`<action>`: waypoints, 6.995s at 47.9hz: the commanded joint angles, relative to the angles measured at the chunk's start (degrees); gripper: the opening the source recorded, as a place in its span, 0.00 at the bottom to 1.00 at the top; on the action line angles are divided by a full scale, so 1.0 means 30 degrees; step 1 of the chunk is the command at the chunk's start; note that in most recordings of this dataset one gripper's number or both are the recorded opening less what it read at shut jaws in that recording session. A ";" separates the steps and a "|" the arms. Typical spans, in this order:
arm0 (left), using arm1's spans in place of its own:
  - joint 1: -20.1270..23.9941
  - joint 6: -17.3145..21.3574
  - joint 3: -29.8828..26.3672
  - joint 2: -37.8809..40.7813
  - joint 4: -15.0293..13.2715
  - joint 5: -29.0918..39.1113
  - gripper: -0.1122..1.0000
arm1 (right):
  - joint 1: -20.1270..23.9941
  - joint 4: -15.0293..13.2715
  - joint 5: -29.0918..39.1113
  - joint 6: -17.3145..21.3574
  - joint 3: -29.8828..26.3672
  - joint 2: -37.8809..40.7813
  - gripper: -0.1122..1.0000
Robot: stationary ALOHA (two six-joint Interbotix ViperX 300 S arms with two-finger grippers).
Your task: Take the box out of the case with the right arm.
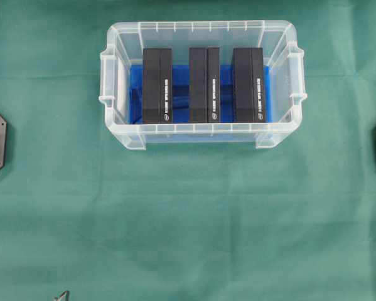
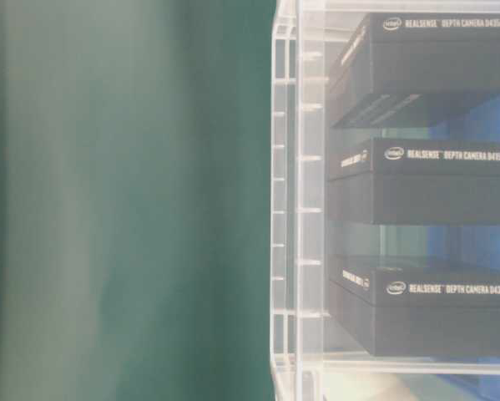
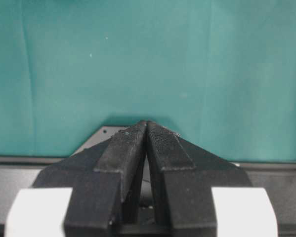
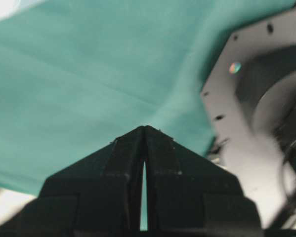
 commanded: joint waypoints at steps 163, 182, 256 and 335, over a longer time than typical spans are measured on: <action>-0.0059 -0.0498 -0.0557 0.0264 0.0146 0.0205 0.10 | -0.4219 -0.0996 -0.3135 -0.0645 -0.7471 1.0488 0.90; -0.0059 -0.0498 -0.0557 0.0176 0.0146 0.0850 0.10 | -0.3398 -0.1055 -0.3193 -0.0703 -1.2041 1.4268 0.90; -0.0059 -0.0498 -0.0586 0.0234 0.0146 0.0850 0.10 | -0.3223 -0.0732 -0.4072 -0.1084 -1.4180 1.6260 0.90; -0.0059 -0.0498 -0.0557 0.0205 0.0146 0.0850 0.10 | -0.3223 -0.0732 -0.4102 -0.1113 -1.4180 1.6230 0.90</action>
